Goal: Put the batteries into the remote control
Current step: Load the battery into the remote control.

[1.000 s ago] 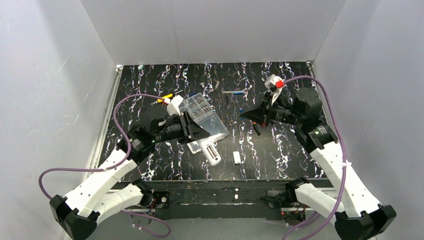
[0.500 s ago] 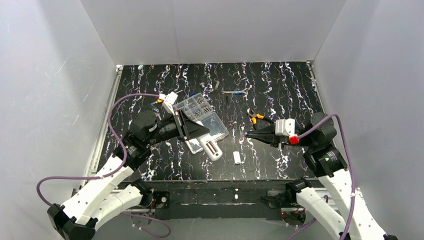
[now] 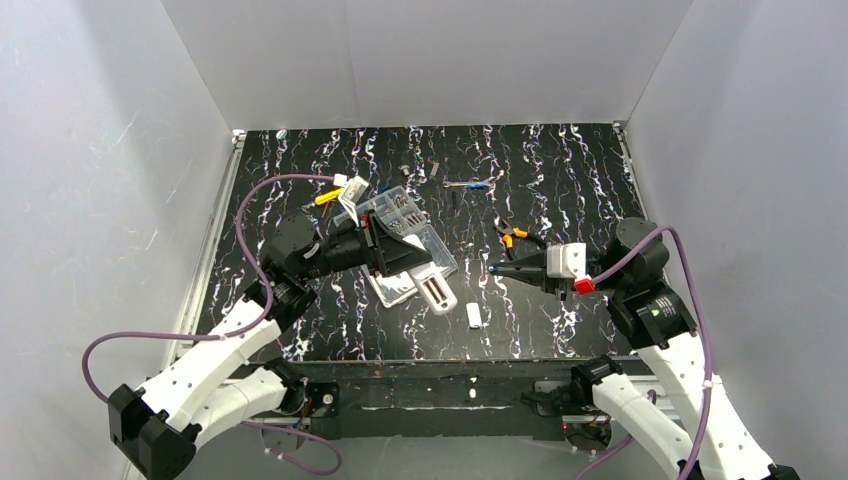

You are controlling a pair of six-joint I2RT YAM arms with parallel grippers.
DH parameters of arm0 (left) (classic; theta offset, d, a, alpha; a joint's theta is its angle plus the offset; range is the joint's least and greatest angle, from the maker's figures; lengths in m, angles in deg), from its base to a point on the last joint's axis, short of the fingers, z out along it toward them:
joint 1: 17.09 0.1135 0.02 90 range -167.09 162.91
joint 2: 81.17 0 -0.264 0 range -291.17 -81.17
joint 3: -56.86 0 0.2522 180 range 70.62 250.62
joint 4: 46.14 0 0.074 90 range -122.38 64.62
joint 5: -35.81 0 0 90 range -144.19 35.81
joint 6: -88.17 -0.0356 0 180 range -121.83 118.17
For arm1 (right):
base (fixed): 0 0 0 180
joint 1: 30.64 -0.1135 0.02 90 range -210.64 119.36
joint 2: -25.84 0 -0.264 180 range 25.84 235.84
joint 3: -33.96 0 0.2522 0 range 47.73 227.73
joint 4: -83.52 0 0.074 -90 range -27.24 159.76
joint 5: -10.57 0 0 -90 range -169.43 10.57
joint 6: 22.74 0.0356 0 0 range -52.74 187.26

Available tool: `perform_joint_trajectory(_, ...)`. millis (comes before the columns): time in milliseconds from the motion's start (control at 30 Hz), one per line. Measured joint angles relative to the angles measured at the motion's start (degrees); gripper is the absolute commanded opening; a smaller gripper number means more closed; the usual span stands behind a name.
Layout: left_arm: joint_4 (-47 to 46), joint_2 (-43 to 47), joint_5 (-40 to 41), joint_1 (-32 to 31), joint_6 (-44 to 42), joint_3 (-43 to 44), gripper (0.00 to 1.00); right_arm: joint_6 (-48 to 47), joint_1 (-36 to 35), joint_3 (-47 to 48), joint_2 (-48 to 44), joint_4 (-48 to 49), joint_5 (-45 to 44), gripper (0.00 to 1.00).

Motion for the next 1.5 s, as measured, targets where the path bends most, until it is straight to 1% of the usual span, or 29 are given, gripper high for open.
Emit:
perform_joint_trajectory(233, -7.5, 0.7, -0.5, 0.0, -5.8, -3.9, 0.00, -2.0, 0.0, 0.2, 0.0, -1.6, -0.4, 0.01)
perform_joint_trajectory(467, -18.1, -0.6, -2.8, 0.0, -10.2, -7.3, 0.00, -3.0, 0.0, 0.2, 1.2, -2.8, -0.7, 0.01)
perform_joint_trajectory(700, -20.9, -0.9, -4.3, 0.0, -12.8, -7.5, 0.00, -3.9, 0.0, 0.2, 3.0, -3.7, -0.8, 0.01)
perform_joint_trajectory(833, -19.5, -0.9, -3.7, 0.0, -13.0, -7.5, 0.00, -3.3, 0.0, 0.2, 3.4, -3.7, -1.8, 0.01)
perform_joint_trajectory(933, -15.1, -0.6, 0.4, 0.0, -11.9, -7.5, 0.00, 2.6, 0.0, 0.2, 3.6, -1.0, -7.5, 0.01)
perform_joint_trajectory(1100, -5.4, 0.5, 11.6, 0.0, -6.8, -7.5, 0.00, 17.1, 0.0, -0.9, 3.6, 5.5, -23.6, 0.01)
perform_joint_trajectory(1167, -2.9, 0.6, 15.1, 0.0, -4.8, -7.5, 0.00, 23.3, -0.2, -0.9, 4.2, 6.3, -29.3, 0.01)
perform_joint_trajectory(1267, 0.6, 0.3, 18.9, 0.0, -1.7, -7.3, 0.00, 30.4, -0.7, 0.4, 6.6, 4.7, -34.4, 0.01)
perform_joint_trajectory(1333, 3.1, -0.7, 20.2, 0.0, 0.3, -6.4, 0.00, 34.6, -2.0, 5.5, 10.6, 0.3, -36.8, 0.01)
perform_joint_trajectory(1433, 5.4, -3.8, 20.0, 0.0, 3.2, -4.1, 0.00, 39.1, -4.3, 19.1, 19.8, -9.7, -41.3, 0.01)
perform_joint_trajectory(1500, 5.0, -6.6, 19.1, 0.0, 5.4, -2.8, 0.00, 41.0, -6.4, 28.0, 25.2, -14.3, -44.3, 0.01)
